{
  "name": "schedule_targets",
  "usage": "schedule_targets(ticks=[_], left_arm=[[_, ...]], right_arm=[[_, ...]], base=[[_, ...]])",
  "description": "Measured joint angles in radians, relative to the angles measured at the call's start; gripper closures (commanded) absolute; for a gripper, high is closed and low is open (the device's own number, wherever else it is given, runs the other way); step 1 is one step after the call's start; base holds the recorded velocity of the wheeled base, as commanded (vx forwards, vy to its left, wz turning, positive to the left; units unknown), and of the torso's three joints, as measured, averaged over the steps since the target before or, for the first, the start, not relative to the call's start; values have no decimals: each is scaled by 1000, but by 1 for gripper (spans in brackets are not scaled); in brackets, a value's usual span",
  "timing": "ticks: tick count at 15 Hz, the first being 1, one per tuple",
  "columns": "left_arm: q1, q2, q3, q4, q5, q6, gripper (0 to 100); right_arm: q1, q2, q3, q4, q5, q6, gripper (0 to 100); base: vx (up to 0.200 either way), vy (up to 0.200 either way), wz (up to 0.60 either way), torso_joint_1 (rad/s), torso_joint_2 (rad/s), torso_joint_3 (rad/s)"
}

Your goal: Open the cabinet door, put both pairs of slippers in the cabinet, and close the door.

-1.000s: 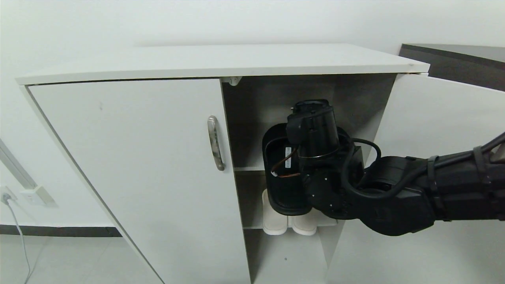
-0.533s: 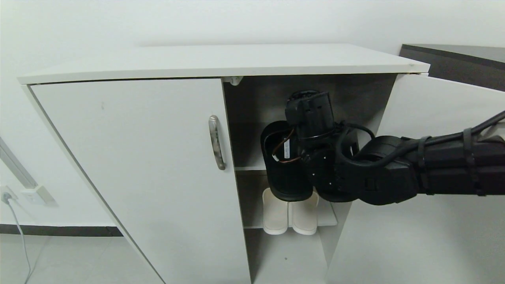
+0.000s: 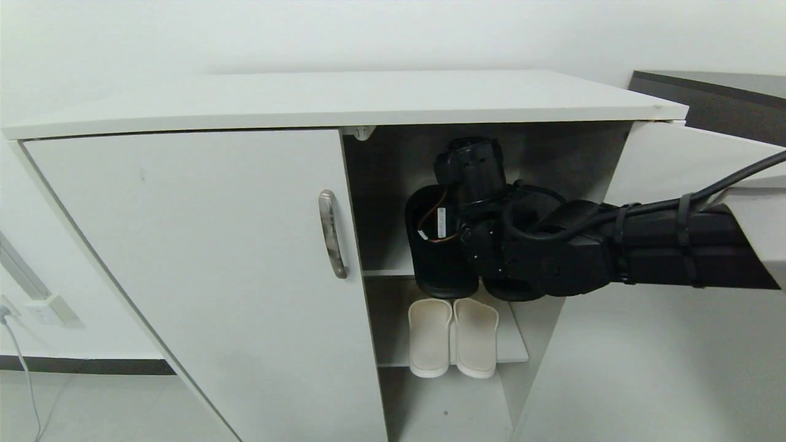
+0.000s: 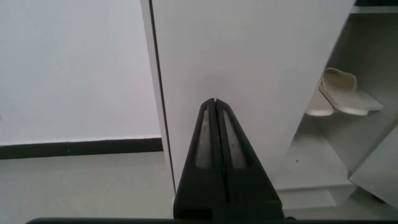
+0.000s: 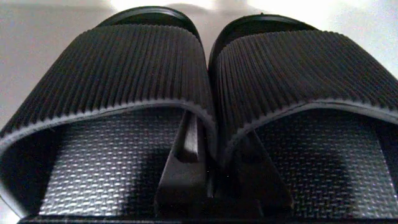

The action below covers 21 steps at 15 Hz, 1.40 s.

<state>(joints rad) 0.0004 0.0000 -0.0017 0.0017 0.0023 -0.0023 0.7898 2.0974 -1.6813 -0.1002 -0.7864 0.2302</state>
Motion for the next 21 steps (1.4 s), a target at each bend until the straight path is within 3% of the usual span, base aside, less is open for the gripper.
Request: schedule_targets(ticks=[8,12,21], left_arm=[[1,0,0,0,0,0,100],[1,0,0,0,0,0,100],[0,0,0,0,0,-2,100]], right_arm=[[-10,29,-34,-3,59,7,100],[-34,80,-106,0,59,8,100],[-38,116,-135,1,58,5,100]], base=[[0,0,0,0,0,0],[0,0,0,0,0,0],[0,0,0,0,0,0]])
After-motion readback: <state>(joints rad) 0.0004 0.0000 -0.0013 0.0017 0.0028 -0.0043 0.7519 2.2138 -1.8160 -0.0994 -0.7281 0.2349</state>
